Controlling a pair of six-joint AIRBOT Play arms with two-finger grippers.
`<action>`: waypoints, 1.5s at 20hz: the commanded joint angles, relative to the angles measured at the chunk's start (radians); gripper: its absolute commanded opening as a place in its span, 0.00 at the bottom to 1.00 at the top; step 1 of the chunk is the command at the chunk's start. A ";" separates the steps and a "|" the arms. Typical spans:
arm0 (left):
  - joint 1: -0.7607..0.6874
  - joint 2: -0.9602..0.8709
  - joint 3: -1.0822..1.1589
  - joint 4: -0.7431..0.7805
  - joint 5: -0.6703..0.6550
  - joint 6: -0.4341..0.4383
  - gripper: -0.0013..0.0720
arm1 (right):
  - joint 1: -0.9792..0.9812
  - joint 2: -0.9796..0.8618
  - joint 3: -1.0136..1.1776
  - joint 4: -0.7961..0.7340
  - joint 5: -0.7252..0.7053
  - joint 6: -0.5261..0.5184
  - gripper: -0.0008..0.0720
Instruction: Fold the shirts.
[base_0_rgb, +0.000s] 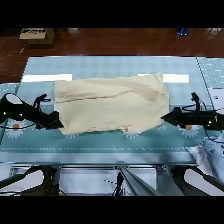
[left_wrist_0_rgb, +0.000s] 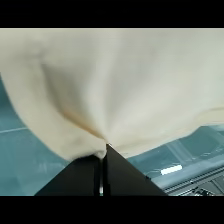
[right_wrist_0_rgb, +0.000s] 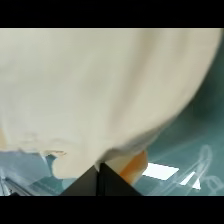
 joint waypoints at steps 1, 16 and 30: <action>0.000 0.098 0.104 -0.118 -0.045 0.050 0.04 | 0.008 0.001 0.176 0.054 0.166 -0.043 0.07; 0.035 -0.188 0.491 -0.280 0.220 0.010 0.04 | 0.276 -0.266 0.559 0.125 -0.579 0.033 0.07; 0.017 -0.474 0.679 -0.377 0.291 0.066 0.04 | 0.356 -0.472 0.632 0.135 -0.813 0.008 0.07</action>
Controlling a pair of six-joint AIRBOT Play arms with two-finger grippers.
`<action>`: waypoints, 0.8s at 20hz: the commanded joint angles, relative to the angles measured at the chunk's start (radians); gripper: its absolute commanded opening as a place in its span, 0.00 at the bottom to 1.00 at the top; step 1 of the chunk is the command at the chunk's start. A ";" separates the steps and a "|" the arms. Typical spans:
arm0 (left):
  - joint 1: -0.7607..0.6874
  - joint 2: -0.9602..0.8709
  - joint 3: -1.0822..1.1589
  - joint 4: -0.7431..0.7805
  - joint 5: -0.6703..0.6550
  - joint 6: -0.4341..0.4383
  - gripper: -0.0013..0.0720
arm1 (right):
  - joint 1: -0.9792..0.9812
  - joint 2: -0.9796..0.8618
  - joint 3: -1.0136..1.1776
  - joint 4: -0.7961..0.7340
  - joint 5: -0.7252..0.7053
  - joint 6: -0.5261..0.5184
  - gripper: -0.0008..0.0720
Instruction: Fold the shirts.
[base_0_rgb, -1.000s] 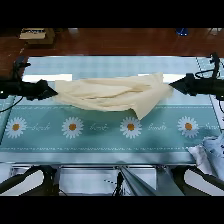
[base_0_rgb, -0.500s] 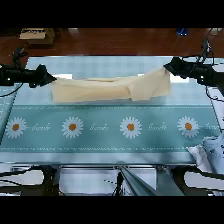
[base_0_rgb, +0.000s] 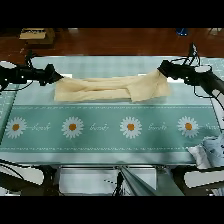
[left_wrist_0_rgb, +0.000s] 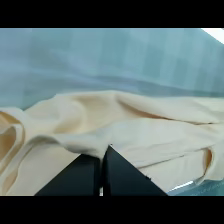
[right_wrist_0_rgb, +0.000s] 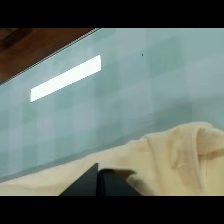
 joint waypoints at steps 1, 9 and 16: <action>0.008 -0.023 0.043 -0.021 0.031 0.032 0.04 | 0.016 -0.020 0.002 0.020 -0.097 -0.005 0.07; 0.007 -0.058 0.050 -0.061 0.018 0.085 0.04 | 0.023 -0.020 0.002 0.042 -0.149 0.034 0.07; 0.008 -0.088 0.050 -0.063 0.007 0.081 0.06 | 0.023 -0.021 0.002 0.038 -0.144 0.048 0.18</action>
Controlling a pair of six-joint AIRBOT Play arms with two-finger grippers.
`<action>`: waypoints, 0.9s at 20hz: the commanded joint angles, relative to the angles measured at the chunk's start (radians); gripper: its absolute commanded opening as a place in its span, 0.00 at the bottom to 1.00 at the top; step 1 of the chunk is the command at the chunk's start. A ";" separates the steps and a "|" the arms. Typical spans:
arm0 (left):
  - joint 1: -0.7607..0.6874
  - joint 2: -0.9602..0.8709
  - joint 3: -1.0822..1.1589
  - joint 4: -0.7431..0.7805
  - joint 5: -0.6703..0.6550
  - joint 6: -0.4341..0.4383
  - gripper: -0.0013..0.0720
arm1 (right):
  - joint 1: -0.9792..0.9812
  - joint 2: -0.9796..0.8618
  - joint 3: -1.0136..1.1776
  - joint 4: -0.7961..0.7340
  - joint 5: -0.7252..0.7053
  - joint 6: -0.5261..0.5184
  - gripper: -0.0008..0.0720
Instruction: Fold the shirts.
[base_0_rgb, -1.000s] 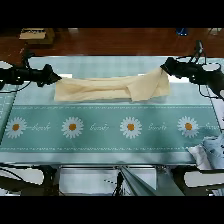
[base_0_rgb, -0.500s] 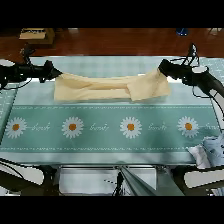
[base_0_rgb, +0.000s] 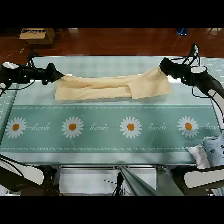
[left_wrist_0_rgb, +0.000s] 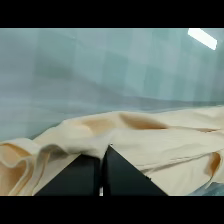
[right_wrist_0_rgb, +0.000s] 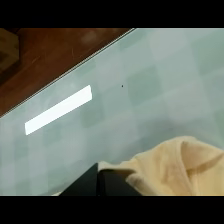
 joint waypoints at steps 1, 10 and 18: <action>0.003 -0.006 0.003 -0.009 -0.018 0.002 0.23 | -0.005 0.003 0.001 -0.003 0.026 0.002 0.51; 0.105 0.084 0.117 -0.104 -0.164 0.013 0.50 | -0.278 0.099 0.086 -0.768 0.626 0.272 0.85; 0.061 0.094 0.117 -0.117 -0.242 0.080 0.44 | -0.288 -0.062 0.086 -0.354 0.606 0.183 0.85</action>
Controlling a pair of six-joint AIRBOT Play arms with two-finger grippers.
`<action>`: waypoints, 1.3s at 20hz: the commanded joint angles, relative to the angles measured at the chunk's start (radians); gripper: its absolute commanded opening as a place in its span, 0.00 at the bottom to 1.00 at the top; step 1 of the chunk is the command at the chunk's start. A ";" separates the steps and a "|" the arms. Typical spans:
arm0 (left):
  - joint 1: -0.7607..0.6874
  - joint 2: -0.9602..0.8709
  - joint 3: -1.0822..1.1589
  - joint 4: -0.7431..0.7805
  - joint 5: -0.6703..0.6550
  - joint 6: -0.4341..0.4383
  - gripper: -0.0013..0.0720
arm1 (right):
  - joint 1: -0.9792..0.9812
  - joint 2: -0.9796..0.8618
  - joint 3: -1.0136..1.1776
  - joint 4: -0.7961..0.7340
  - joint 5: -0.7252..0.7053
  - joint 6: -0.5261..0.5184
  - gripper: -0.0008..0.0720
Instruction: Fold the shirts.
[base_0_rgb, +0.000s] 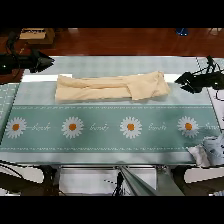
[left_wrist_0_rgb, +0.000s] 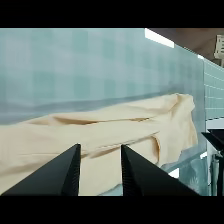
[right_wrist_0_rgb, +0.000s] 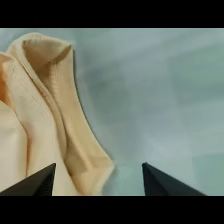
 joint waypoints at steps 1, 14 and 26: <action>-0.013 0.003 0.002 -0.007 -0.032 0.022 0.44 | 0.046 -0.067 0.002 0.081 -0.037 0.002 0.85; -0.018 0.003 0.002 -0.008 -0.050 0.085 0.04 | 0.266 -0.090 0.004 0.169 -0.209 -0.020 0.07; -0.269 -0.023 -0.004 -0.011 -0.064 0.045 0.04 | 0.269 0.396 0.004 0.117 0.001 0.068 0.07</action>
